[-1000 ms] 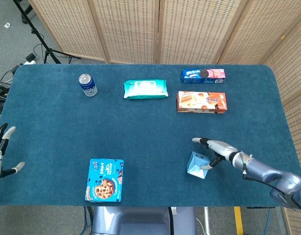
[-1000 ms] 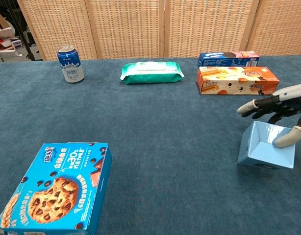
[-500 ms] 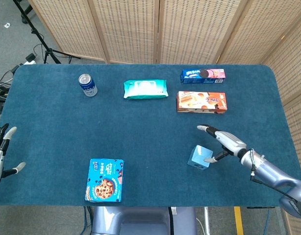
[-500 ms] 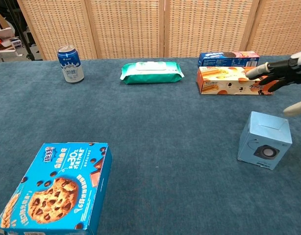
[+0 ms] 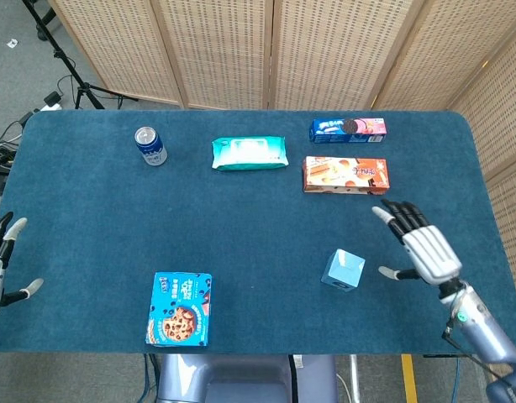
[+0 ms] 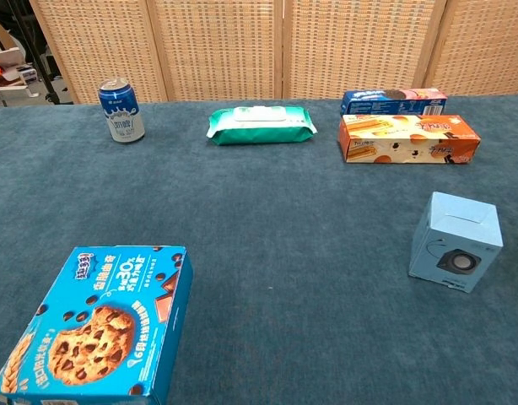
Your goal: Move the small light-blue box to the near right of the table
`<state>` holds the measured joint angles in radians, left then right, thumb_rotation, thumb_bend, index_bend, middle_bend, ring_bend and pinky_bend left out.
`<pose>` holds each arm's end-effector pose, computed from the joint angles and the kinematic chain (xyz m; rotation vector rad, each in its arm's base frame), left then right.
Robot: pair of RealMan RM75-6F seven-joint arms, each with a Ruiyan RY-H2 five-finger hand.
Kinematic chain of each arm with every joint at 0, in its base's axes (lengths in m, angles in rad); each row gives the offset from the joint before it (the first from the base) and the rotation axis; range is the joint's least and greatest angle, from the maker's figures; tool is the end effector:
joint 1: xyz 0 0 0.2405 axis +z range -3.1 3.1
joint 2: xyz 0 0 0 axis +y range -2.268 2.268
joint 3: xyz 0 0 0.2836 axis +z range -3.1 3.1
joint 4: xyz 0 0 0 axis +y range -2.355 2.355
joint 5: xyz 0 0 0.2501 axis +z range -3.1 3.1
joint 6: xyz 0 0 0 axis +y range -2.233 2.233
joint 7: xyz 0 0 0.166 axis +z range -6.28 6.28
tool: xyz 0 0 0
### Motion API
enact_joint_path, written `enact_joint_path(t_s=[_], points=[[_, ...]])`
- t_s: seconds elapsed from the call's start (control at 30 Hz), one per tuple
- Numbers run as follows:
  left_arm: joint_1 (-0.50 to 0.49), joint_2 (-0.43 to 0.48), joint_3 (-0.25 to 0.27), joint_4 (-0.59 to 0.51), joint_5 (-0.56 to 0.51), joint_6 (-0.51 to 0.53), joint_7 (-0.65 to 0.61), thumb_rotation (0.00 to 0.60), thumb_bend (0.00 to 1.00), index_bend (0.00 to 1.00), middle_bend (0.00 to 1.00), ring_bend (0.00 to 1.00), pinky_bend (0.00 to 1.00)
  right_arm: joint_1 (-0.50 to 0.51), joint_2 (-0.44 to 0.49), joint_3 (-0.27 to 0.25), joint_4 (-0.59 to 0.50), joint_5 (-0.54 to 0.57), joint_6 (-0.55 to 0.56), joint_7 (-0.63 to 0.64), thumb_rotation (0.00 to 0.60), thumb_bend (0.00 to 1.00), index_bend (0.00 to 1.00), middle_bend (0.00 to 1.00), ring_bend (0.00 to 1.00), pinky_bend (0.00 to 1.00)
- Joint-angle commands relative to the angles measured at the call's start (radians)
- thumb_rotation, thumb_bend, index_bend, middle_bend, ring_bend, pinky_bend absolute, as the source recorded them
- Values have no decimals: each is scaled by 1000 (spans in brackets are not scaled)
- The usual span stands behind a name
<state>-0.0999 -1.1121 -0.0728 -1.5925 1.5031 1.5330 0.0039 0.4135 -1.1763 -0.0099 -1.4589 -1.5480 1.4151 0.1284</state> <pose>-0.3472 0.2194 0.1499 -1.3619 -0.8166 -0.9444 -0.3010 -0.3082 0.1086 1.6634 -0.7769 1.0948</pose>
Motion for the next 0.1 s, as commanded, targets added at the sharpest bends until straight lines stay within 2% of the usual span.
enact_joint_path(t_s=[0.03,0.1], points=[[2,-1,1,4,7,7,-3,600,0,0,0,0,0,-146,-96,37,-3,53,170,-146,600,0,0,0,0,3],[5,-1,2,5,13,14,-7,600,0,0,0,0,0,-165,-98,39,-23,54,185,-154,600,0,0,0,0,1]])
